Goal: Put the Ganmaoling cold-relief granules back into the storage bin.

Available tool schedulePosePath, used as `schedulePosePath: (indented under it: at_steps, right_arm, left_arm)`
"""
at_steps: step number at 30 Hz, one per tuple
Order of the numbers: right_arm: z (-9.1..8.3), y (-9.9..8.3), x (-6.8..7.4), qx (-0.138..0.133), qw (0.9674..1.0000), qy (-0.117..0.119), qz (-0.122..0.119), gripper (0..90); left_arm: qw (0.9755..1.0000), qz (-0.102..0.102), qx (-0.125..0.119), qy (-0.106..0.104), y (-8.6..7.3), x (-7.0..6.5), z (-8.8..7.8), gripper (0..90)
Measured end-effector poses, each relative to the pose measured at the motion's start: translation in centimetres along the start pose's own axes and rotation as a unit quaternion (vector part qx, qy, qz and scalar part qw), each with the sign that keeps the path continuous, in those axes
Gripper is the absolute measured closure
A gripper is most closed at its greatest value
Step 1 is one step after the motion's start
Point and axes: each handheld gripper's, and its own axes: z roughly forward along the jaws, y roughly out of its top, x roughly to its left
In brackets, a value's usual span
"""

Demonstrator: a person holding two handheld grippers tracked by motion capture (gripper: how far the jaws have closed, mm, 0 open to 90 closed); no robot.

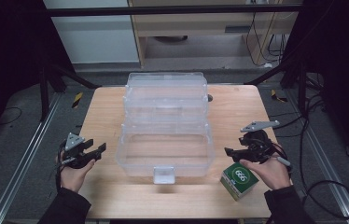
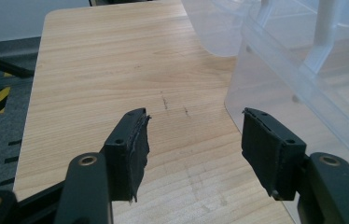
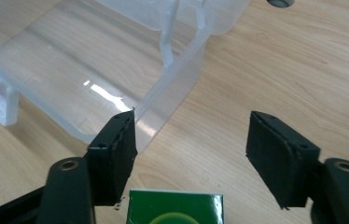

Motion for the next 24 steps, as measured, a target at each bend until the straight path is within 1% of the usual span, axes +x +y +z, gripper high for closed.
schedulePosePath:
  at_steps: [3,7,11,14,16,17,18,21,24]
  right_arm:
    - [-0.3,-0.2,0.2,0.019,0.9998,-0.003,-0.003,24.6]
    - [-0.4,-0.8,0.5,0.046,0.9988,-0.010,-0.011,20.2]
    - [-0.2,-1.2,0.5,0.071,0.9975,-0.005,-0.009,16.5]
    - [-0.1,-1.5,0.5,0.085,0.9963,-0.006,-0.009,15.7]
    - [-0.1,-1.7,0.6,0.094,0.9955,-0.002,-0.008,15.5]
    - [-0.1,-1.8,0.6,0.101,0.9948,0.001,-0.009,15.1]
    - [0.0,-1.9,0.6,0.108,0.9941,0.001,-0.008,15.0]
    - [0.2,-2.0,0.8,0.128,0.9917,0.003,-0.015,13.7]
    - [0.3,-2.1,0.9,0.131,0.9912,0.005,-0.019,13.3]
  left_arm:
    - [1.0000,0.003,0.005,0.002,-0.1,0.0,0.2,40.2]
    - [0.9999,0.001,0.010,0.003,-0.3,0.0,0.3,39.9]
    - [0.9999,0.005,0.014,0.003,-0.4,0.0,0.5,39.6]
    - [0.9998,0.006,0.016,0.005,-0.4,0.0,0.6,39.5]
    - [0.9998,0.005,0.018,0.005,-0.5,0.1,0.6,39.4]
    - [0.9998,0.007,0.020,0.006,-0.5,0.1,0.6,39.4]
    - [0.9998,0.004,0.020,0.006,-0.6,0.1,0.6,39.4]
    - [0.9998,0.004,0.020,0.006,-0.6,0.1,0.6,39.0]
    - [0.9998,0.003,0.021,0.006,-0.7,0.2,0.7,38.9]
